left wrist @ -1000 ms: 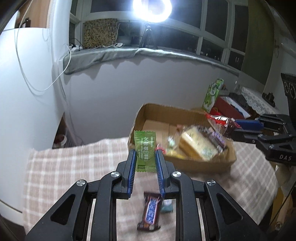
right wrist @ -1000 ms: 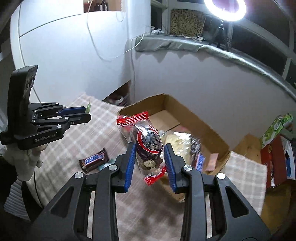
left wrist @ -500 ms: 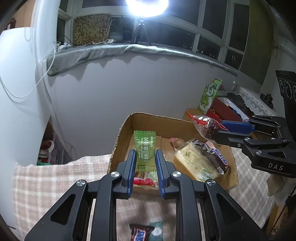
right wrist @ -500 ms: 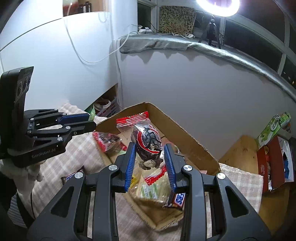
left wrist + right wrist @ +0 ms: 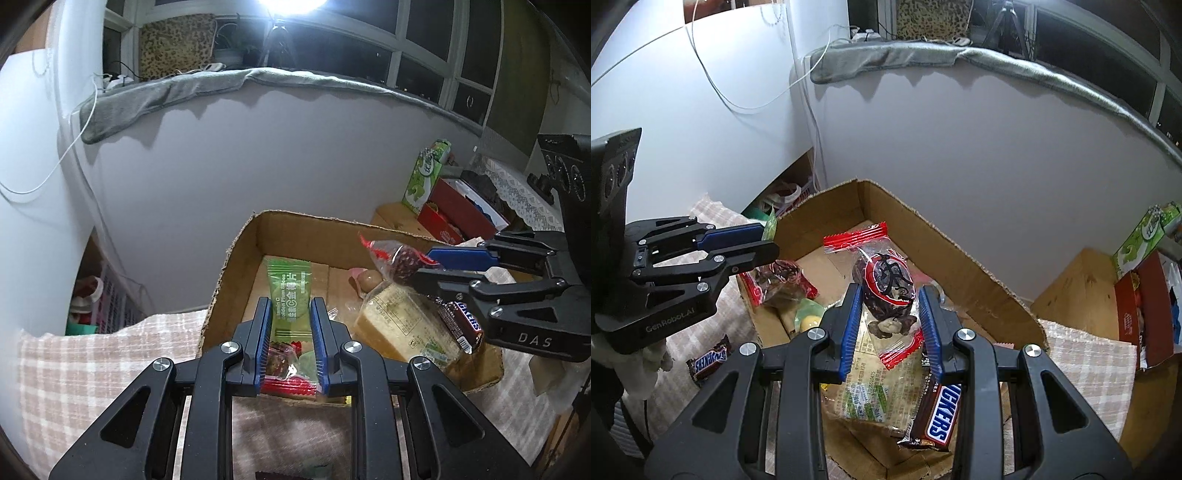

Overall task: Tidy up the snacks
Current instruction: 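Carry both candies over the cardboard box and open both tools, then move both open tools back toward the Snickers bar and green mint candy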

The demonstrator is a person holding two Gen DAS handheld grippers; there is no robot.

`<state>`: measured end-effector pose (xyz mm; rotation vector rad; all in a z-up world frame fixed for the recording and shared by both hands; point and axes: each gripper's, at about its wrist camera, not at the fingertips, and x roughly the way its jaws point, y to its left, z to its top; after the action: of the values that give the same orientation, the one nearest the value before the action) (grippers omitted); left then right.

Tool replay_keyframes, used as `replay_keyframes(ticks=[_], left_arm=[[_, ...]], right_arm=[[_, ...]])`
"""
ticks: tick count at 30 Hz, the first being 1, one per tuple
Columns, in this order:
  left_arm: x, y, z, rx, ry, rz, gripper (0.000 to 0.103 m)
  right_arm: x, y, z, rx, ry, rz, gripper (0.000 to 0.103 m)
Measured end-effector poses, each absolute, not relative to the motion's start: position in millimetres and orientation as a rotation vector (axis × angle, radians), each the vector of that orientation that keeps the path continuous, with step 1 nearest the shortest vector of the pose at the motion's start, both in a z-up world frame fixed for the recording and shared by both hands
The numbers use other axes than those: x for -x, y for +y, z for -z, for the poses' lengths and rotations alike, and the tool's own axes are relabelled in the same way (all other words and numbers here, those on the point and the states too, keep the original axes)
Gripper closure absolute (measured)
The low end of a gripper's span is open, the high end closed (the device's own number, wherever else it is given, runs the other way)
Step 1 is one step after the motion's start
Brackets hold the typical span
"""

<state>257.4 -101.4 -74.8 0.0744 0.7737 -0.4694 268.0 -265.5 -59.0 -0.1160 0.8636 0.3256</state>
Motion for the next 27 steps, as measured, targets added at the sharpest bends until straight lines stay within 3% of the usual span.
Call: replay_keyframes(ticks=[5, 6, 7, 8, 27], left_arm=[[-259, -101, 74, -0.067, 0.779, 0.46, 0.079], [-259, -101, 74, -0.067, 0.783, 0.456, 0.071], [-258, -100, 73, -0.066, 0.777, 0.457, 0.07], [-257, -100, 72, -0.069, 0.774, 0.458, 0.07], [-212, -57, 43, -0.05, 0.722, 0.412, 0.07]], right_arm=[[-268, -265, 61, 0.127, 0.865, -0.309, 0.067], [-268, -265, 60, 0.127, 0.865, -0.307, 0.058], [-267, -266, 59, 0.128, 0.863, -0.305, 0.046], [-266, -266, 58, 0.13, 0.855, -0.297, 0.044], [-220, -263, 28, 0.116, 0.796, -0.322, 0.044]])
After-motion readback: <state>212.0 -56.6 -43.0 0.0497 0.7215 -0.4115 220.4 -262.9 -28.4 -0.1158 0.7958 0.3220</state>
